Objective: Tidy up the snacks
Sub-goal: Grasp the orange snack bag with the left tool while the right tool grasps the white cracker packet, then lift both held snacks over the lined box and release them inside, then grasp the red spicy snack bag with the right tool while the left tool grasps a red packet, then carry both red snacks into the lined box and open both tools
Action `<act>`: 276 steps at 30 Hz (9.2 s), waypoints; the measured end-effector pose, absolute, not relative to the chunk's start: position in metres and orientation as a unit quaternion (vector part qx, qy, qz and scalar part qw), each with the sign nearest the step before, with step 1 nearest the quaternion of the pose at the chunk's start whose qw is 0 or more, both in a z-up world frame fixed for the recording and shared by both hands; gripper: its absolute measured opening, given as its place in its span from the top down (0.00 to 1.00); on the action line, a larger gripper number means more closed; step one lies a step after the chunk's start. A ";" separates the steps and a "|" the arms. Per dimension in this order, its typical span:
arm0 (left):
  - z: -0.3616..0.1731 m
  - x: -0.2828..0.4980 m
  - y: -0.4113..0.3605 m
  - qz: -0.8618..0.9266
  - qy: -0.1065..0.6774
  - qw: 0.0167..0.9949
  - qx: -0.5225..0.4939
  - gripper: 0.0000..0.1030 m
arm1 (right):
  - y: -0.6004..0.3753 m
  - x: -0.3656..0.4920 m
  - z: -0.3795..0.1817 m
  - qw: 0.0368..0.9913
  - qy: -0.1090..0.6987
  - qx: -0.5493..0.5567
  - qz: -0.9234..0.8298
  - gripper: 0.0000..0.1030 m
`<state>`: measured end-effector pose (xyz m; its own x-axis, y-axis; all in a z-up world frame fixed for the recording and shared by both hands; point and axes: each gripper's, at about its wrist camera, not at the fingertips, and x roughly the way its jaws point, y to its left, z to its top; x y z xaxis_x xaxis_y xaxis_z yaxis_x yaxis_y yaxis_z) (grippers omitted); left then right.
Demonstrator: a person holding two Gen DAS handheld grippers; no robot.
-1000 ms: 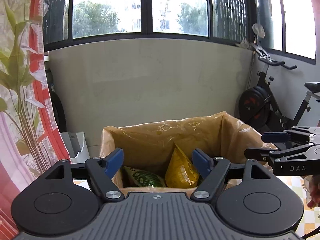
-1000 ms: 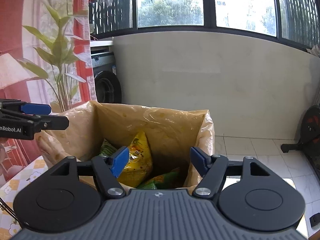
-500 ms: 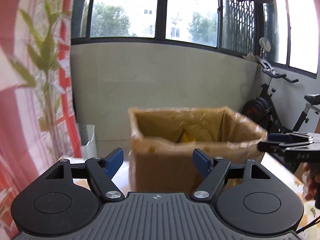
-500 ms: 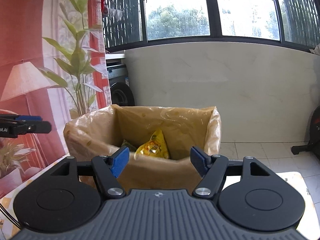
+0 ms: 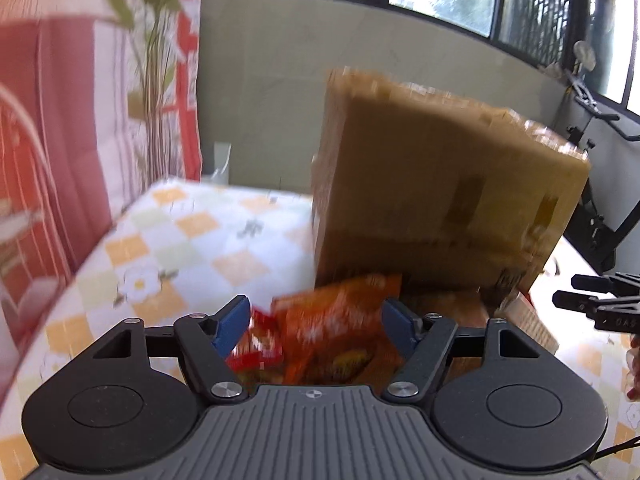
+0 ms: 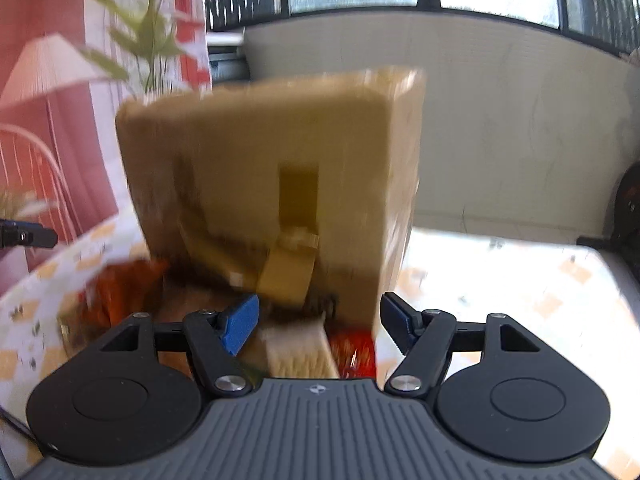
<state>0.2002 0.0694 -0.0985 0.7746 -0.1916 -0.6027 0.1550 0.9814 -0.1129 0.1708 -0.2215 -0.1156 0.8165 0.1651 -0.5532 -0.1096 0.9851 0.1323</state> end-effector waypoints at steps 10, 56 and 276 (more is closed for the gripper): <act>-0.115 0.216 0.063 -0.115 0.350 0.928 -0.059 0.27 | -0.207 0.186 -0.162 0.935 0.346 0.030 0.073 0.43; -0.117 0.205 0.035 -0.121 0.340 0.932 -0.033 0.33 | -0.210 0.151 -0.150 0.948 0.307 0.063 0.045 0.52; -0.005 0.359 -0.073 -0.185 0.245 0.951 0.047 0.28 | -0.247 0.295 -0.011 0.971 0.234 0.052 0.015 0.25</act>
<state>0.3593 -0.0727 -0.0052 0.8114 -0.3292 -0.4830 0.3755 0.9268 -0.0009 0.2946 -0.2469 -0.0114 0.8898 0.0533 -0.4532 -0.0045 0.9941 0.1081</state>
